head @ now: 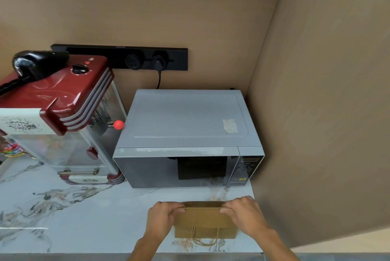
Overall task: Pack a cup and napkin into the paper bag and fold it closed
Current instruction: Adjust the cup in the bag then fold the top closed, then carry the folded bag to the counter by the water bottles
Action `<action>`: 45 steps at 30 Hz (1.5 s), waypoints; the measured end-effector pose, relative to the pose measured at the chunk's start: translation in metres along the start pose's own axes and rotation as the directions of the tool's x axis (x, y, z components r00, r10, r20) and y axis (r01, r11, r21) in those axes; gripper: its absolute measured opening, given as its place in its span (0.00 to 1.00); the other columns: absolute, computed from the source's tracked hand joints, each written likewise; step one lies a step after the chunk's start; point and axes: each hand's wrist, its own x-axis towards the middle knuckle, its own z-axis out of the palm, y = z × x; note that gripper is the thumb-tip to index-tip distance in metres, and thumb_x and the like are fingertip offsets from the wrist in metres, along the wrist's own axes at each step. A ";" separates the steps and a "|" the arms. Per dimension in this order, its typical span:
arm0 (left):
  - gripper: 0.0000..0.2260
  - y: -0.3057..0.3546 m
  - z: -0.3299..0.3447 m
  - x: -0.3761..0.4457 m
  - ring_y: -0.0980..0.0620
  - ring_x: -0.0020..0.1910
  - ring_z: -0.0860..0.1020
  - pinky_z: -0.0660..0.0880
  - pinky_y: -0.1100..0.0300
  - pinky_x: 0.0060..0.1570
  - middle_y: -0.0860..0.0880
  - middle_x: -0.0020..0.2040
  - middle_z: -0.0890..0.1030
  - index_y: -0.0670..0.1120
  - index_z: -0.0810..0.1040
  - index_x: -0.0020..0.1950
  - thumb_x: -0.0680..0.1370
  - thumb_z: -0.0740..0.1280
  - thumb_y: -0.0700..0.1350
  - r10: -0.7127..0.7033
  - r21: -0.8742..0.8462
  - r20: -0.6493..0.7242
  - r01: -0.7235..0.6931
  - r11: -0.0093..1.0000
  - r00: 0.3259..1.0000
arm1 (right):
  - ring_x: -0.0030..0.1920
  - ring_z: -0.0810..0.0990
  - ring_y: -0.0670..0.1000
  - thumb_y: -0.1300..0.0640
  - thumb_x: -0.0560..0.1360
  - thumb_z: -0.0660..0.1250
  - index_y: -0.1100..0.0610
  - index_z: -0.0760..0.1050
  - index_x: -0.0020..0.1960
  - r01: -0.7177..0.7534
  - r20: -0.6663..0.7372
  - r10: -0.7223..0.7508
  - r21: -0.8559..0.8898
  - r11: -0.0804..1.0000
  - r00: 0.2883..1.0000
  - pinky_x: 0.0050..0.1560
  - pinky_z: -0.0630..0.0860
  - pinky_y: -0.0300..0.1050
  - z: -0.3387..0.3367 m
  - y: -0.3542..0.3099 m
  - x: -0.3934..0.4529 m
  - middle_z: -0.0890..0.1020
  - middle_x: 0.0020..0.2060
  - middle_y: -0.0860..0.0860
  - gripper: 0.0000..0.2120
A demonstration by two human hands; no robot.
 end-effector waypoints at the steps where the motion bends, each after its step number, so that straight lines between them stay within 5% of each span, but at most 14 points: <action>1: 0.08 -0.004 0.000 -0.001 0.58 0.52 0.82 0.74 0.66 0.50 0.67 0.48 0.83 0.59 0.85 0.52 0.77 0.67 0.54 -0.026 -0.051 -0.002 0.026 0.998 1.000 | 0.46 0.82 0.51 0.39 0.78 0.61 0.47 0.83 0.52 -0.029 -0.001 0.030 0.098 0.995 1.000 0.52 0.71 0.41 0.003 0.006 -0.001 0.87 0.43 0.47 0.16; 5: 0.06 -0.010 0.002 0.000 0.54 0.56 0.81 0.72 0.64 0.56 0.63 0.53 0.83 0.61 0.85 0.47 0.76 0.70 0.50 -0.107 -0.197 0.022 0.109 0.974 0.994 | 0.48 0.80 0.44 0.44 0.72 0.73 0.40 0.85 0.47 -0.153 0.035 0.154 0.455 0.877 0.987 0.51 0.73 0.31 0.015 0.022 -0.011 0.83 0.46 0.44 0.05; 9: 0.08 -0.007 0.005 0.000 0.53 0.60 0.79 0.71 0.59 0.64 0.56 0.60 0.81 0.52 0.85 0.53 0.75 0.72 0.46 -0.187 -0.334 0.059 0.196 0.922 0.981 | 0.49 0.79 0.41 0.52 0.70 0.77 0.37 0.81 0.42 -0.235 0.023 0.286 0.632 0.739 0.958 0.49 0.69 0.23 0.025 0.024 -0.017 0.80 0.48 0.48 0.10; 11: 0.08 -0.003 0.005 -0.005 0.55 0.56 0.79 0.72 0.58 0.64 0.63 0.54 0.80 0.59 0.83 0.48 0.75 0.72 0.44 -0.215 -0.407 0.101 0.238 0.882 0.971 | 0.48 0.80 0.44 0.56 0.71 0.76 0.44 0.85 0.42 -0.287 0.084 0.325 0.704 0.650 0.942 0.48 0.71 0.29 0.025 0.019 -0.018 0.81 0.46 0.50 0.06; 14: 0.16 -0.007 0.011 -0.006 0.63 0.45 0.80 0.73 0.71 0.52 0.76 0.35 0.78 0.64 0.78 0.39 0.75 0.72 0.41 -0.239 -0.485 0.101 0.258 0.836 0.966 | 0.39 0.82 0.39 0.62 0.74 0.73 0.50 0.85 0.39 -0.322 0.142 0.343 0.769 0.553 0.929 0.40 0.73 0.29 0.025 0.012 -0.021 0.86 0.34 0.44 0.09; 16: 0.18 -0.006 0.012 -0.008 0.63 0.41 0.82 0.72 0.76 0.45 0.72 0.34 0.81 0.62 0.81 0.33 0.75 0.72 0.39 -0.257 -0.542 0.092 0.264 0.797 0.962 | 0.29 0.78 0.33 0.68 0.75 0.70 0.51 0.81 0.35 -0.332 0.158 0.357 0.798 0.502 0.921 0.34 0.71 0.26 0.022 0.007 -0.023 0.81 0.24 0.37 0.15; 19: 0.21 -0.007 0.015 -0.009 0.59 0.32 0.77 0.72 0.65 0.42 0.61 0.27 0.81 0.53 0.80 0.23 0.75 0.71 0.36 -0.278 -0.608 0.076 0.266 0.749 0.958 | 0.25 0.75 0.32 0.68 0.76 0.69 0.50 0.76 0.30 -0.314 0.138 0.389 0.843 0.437 0.911 0.35 0.70 0.27 0.019 0.002 -0.023 0.77 0.20 0.36 0.20; 22: 0.20 -0.001 0.006 -0.013 0.55 0.32 0.73 0.71 0.62 0.40 0.57 0.26 0.77 0.49 0.76 0.25 0.76 0.70 0.38 -0.287 -0.637 0.062 0.259 0.726 0.956 | 0.24 0.75 0.33 0.67 0.77 0.68 0.50 0.76 0.30 -0.305 0.126 0.392 0.847 0.436 0.911 0.31 0.69 0.26 0.015 -0.001 -0.027 0.78 0.20 0.37 0.20; 27: 0.22 0.010 -0.025 -0.016 0.61 0.26 0.72 0.67 0.73 0.30 0.55 0.23 0.77 0.48 0.75 0.21 0.76 0.69 0.37 -0.225 -0.654 0.001 0.171 0.737 0.974 | 0.24 0.76 0.34 0.67 0.76 0.68 0.51 0.76 0.30 -0.211 0.053 0.343 0.873 0.440 0.938 0.34 0.74 0.27 -0.015 -0.008 -0.033 0.78 0.20 0.37 0.19; 30: 0.10 0.014 -0.048 -0.012 0.50 0.36 0.78 0.74 0.60 0.41 0.42 0.34 0.83 0.38 0.82 0.36 0.76 0.70 0.40 -0.166 -0.686 -0.031 0.100 0.721 0.986 | 0.35 0.85 0.40 0.64 0.76 0.70 0.55 0.85 0.40 -0.178 0.023 0.331 0.876 0.447 0.943 0.43 0.79 0.38 -0.038 -0.008 -0.033 0.86 0.32 0.41 0.09; 33: 0.12 0.024 -0.072 -0.011 0.50 0.36 0.78 0.75 0.56 0.44 0.40 0.34 0.83 0.36 0.81 0.37 0.76 0.71 0.44 -0.112 -0.694 -0.079 0.026 0.720 0.991 | 0.47 0.87 0.53 0.62 0.76 0.70 0.55 0.86 0.46 -0.110 -0.044 0.325 0.890 0.441 0.945 0.55 0.82 0.53 -0.066 -0.015 -0.033 0.89 0.41 0.49 0.06; 36: 0.11 0.042 -0.100 -0.011 0.53 0.35 0.80 0.76 0.59 0.42 0.48 0.33 0.84 0.39 0.82 0.35 0.76 0.71 0.42 -0.072 -0.701 -0.129 -0.040 0.713 0.989 | 0.46 0.87 0.52 0.63 0.76 0.70 0.54 0.86 0.46 -0.043 -0.116 0.340 0.903 0.427 0.933 0.56 0.82 0.54 -0.099 -0.022 -0.037 0.89 0.41 0.48 0.07; 40: 0.16 0.062 -0.141 -0.011 0.50 0.36 0.74 0.70 0.56 0.43 0.46 0.32 0.78 0.34 0.77 0.34 0.75 0.72 0.46 -0.016 -0.711 -0.198 -0.133 0.691 0.980 | 0.46 0.87 0.51 0.60 0.77 0.70 0.53 0.86 0.46 0.042 -0.201 0.325 0.900 0.435 0.924 0.55 0.82 0.55 -0.141 -0.030 -0.042 0.89 0.41 0.48 0.07; 45: 0.09 0.114 -0.206 -0.022 0.50 0.41 0.83 0.77 0.54 0.51 0.43 0.40 0.87 0.39 0.85 0.38 0.77 0.69 0.38 0.031 -0.704 -0.306 -0.248 0.665 0.952 | 0.46 0.87 0.50 0.60 0.77 0.69 0.51 0.85 0.45 0.188 -0.331 0.312 0.892 0.411 0.890 0.53 0.82 0.52 -0.206 -0.046 -0.047 0.89 0.42 0.47 0.08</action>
